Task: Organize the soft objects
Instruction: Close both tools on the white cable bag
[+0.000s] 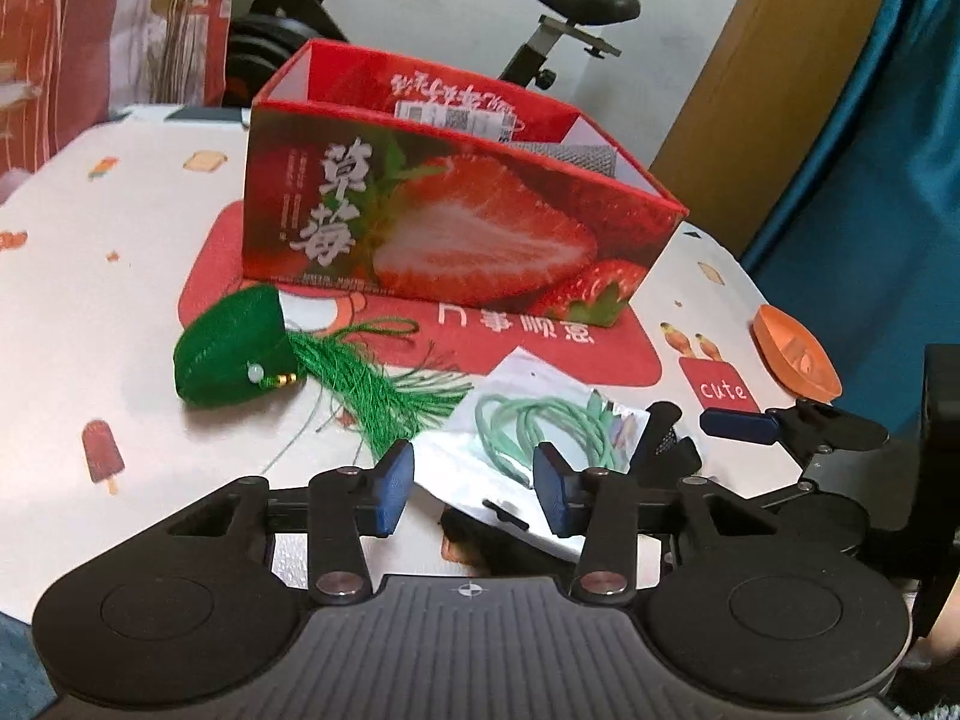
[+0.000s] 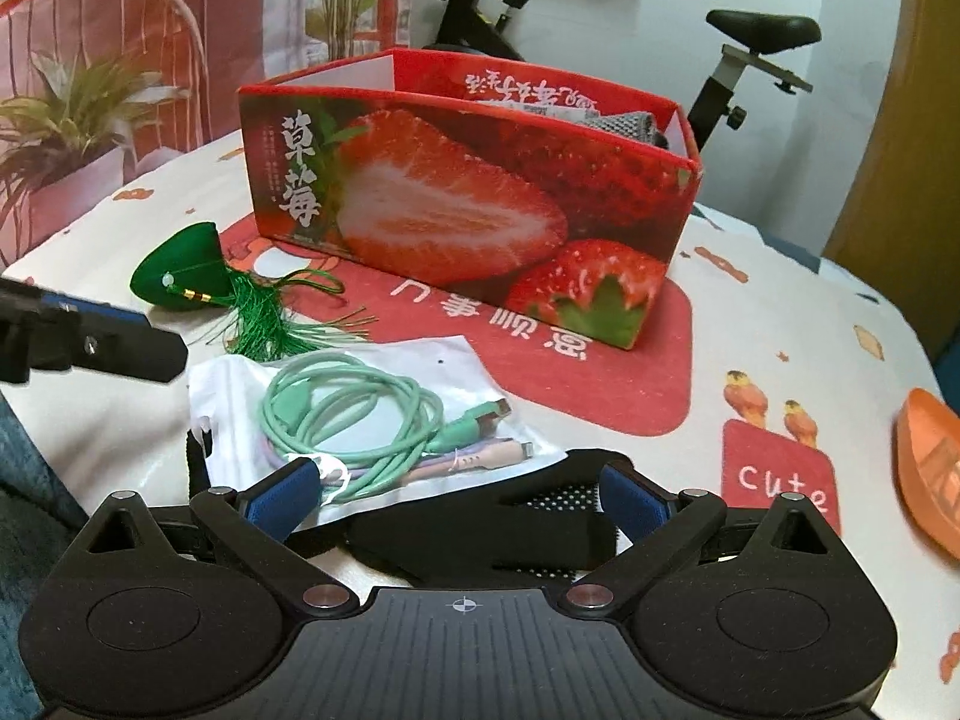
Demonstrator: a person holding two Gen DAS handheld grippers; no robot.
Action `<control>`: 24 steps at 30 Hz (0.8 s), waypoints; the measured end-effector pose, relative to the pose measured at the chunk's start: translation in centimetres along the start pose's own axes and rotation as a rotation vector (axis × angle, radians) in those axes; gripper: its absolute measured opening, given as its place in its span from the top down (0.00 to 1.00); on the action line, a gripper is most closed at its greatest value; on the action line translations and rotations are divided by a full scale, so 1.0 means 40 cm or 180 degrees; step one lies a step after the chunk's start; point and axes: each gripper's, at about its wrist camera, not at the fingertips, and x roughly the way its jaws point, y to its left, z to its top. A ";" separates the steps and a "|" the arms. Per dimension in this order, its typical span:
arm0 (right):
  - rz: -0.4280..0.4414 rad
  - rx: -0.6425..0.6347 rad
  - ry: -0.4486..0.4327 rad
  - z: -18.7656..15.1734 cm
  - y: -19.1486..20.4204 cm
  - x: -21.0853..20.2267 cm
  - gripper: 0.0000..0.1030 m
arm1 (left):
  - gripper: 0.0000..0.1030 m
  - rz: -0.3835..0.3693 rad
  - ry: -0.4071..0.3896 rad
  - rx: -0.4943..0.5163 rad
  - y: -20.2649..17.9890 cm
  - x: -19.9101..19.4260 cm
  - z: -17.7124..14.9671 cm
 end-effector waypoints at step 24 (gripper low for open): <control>0.0540 0.0039 0.0022 0.016 0.016 0.092 0.09 | 0.56 0.0042 0.0296 -0.0289 0.059 0.103 -0.017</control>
